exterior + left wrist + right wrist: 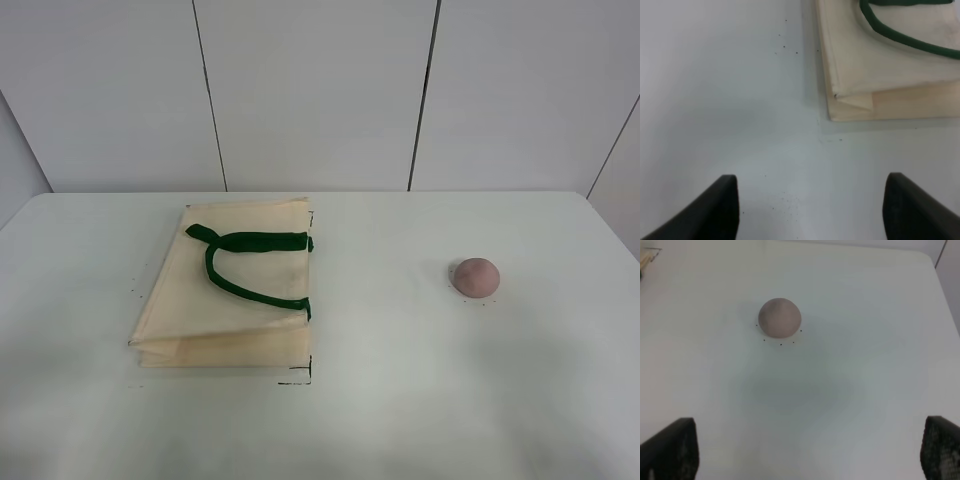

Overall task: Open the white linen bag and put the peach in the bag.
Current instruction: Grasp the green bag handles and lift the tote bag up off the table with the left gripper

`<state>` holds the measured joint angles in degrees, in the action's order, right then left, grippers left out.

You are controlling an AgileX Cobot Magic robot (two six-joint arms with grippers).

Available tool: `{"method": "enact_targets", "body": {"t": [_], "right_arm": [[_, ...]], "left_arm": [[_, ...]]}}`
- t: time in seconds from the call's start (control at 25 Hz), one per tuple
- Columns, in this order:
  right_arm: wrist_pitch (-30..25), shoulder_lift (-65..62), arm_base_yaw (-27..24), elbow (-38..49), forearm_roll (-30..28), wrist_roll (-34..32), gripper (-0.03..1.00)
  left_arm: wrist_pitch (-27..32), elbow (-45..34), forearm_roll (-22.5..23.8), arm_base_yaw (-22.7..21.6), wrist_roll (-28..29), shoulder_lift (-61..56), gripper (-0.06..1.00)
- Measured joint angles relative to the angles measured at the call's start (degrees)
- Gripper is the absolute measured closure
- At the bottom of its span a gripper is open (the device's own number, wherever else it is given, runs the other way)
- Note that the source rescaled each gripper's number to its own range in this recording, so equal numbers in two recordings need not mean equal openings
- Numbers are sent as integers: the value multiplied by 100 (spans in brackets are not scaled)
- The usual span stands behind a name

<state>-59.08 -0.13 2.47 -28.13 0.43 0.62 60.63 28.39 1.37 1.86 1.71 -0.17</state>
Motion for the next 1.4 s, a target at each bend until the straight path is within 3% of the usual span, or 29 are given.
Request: {"method": "enact_targets", "body": {"t": [0.16, 0.36, 0.52, 1.12, 1.4], "right_arm": [[0, 0, 0, 0, 0, 0, -2], [0, 0, 0, 0, 0, 0, -2], [0, 0, 0, 0, 0, 0, -2], [0, 0, 0, 0, 0, 0, -2], [0, 0, 0, 0, 0, 0, -2]], "left_arm": [[0, 0, 0, 0, 0, 0, 8], [5, 14, 0, 0, 5, 63, -3], [9, 496, -48, 0, 5, 913, -5], [-200, 4483, -59, 0, 5, 7860, -6], [-295, 6303, -372, 51, 172, 10618, -6]]}}
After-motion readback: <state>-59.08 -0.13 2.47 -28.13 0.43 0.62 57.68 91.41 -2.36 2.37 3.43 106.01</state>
